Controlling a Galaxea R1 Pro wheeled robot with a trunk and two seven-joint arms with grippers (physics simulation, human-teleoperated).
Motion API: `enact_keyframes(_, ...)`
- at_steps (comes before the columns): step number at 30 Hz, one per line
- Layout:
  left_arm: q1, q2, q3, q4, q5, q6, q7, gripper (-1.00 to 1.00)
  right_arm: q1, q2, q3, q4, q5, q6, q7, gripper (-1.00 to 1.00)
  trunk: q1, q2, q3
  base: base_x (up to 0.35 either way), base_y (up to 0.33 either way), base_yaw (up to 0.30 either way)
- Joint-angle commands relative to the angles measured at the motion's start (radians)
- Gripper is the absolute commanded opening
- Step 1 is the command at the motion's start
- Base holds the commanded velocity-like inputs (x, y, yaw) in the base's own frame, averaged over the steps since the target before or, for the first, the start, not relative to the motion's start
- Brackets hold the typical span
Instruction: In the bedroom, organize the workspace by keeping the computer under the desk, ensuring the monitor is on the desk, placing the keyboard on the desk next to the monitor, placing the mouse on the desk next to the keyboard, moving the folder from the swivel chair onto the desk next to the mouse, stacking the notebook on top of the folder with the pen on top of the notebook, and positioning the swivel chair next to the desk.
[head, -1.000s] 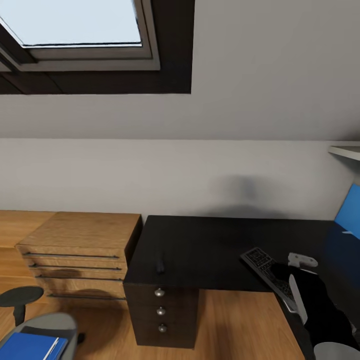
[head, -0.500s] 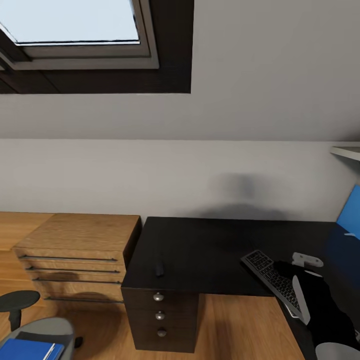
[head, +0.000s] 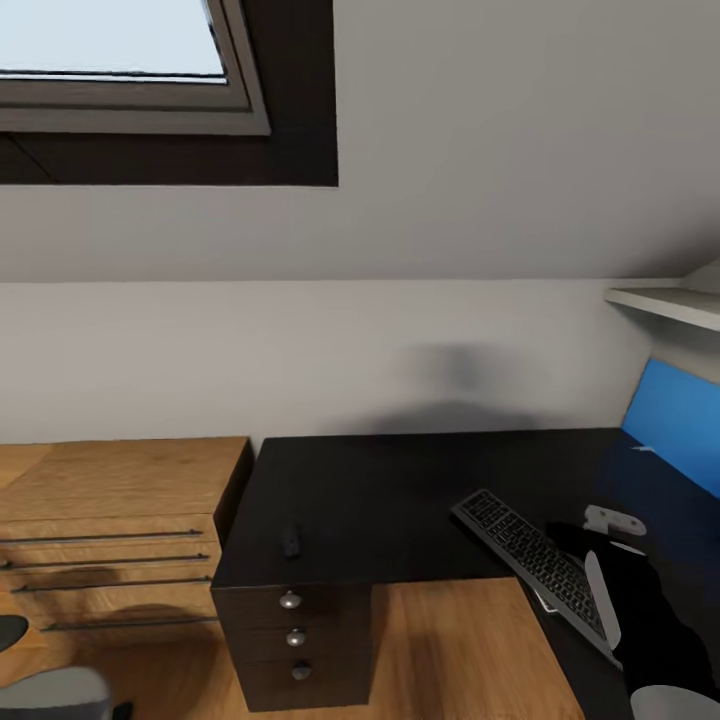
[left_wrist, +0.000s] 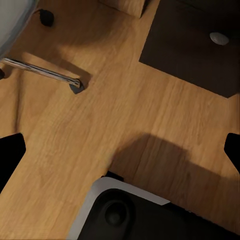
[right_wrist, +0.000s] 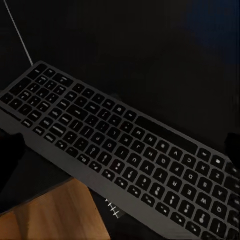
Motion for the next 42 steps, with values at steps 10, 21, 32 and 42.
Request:
enact_keyframes(10, 0.001, 0.0, 0.008, -0.002, 0.003, 0.001, -0.01, 1.0, -0.001, 0.0, 0.001, 0.0, -0.007, 0.005, -0.003, 1.0, 0.001, -0.002, -0.002, 0.0, 0.0, -0.266)
enact_keyframes(21, 0.0, 0.0, 0.01, -0.002, 0.003, 0.001, -0.01, 1.0, -0.001, 0.0, 0.001, 0.033, -0.007, -0.004, -0.003, 1.0, 0.001, -0.002, -0.002, 0.083, 0.0, -0.257)
enact_keyframes(32, 0.0, 0.0, 0.011, -0.002, 0.003, 0.0, -0.011, 1.0, -0.001, 0.0, 0.001, 0.051, -0.007, -0.013, -0.002, 1.0, 0.001, -0.002, -0.002, 0.159, 0.0, -0.093)
enact_keyframes(42, 0.0, 0.0, 0.011, -0.002, 0.003, -0.003, -0.012, 1.0, 0.0, 0.0, 0.005, 0.097, -0.007, -0.022, -0.001, 1.0, 0.001, -0.002, -0.002, 0.229, 0.0, -0.008)
